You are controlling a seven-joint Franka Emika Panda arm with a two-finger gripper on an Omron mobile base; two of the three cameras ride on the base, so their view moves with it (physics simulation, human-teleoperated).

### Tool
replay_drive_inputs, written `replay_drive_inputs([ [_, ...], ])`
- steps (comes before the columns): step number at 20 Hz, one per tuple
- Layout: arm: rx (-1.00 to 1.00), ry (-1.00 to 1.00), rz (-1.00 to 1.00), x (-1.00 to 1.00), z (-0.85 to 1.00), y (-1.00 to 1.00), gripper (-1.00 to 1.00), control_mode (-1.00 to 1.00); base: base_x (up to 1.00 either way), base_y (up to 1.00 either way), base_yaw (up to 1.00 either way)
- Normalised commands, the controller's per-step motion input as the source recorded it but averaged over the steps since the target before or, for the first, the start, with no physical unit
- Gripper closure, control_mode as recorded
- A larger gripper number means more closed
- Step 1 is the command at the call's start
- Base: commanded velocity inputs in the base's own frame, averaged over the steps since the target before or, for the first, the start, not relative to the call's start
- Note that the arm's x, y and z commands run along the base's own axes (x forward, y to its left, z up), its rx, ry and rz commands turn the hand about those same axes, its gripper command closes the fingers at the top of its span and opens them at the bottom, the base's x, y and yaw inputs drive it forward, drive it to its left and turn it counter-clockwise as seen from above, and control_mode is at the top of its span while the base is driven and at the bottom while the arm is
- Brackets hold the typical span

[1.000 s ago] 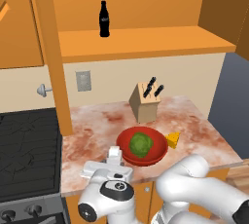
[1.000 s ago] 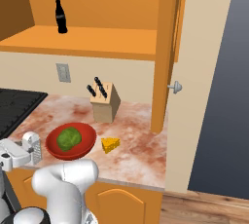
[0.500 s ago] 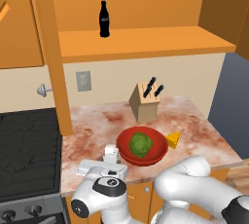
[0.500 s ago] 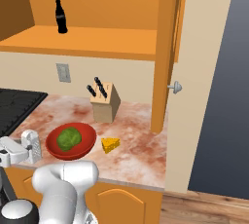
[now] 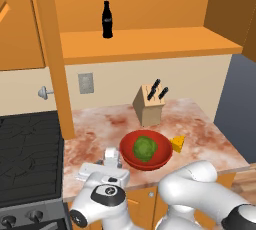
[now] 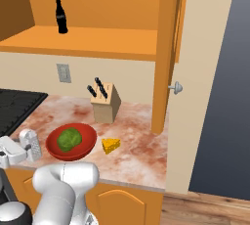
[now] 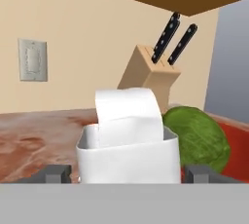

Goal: Pick the cheese from the fridge and the cheese grater from the cabinet and place them next to the salad bowl.

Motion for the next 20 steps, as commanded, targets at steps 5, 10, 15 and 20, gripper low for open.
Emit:
replay_drive_inputs([
  [5,0.0,-0.12,0.0,0.02,0.0,-0.04,-1.0,-1.0,0.0,0.0,0.0],
  [10,0.0,-0.08,0.0,0.07,0.21,-0.03,-1.0,-1.0,0.0,0.0,0.0],
  [15,0.0,-0.14,0.0,-0.05,0.59,-0.03,-1.0,-1.0,0.0,0.0,0.0],
  [20,0.0,-0.18,0.0,-0.16,0.62,-0.06,-1.0,-1.0,0.0,0.0,0.0],
])
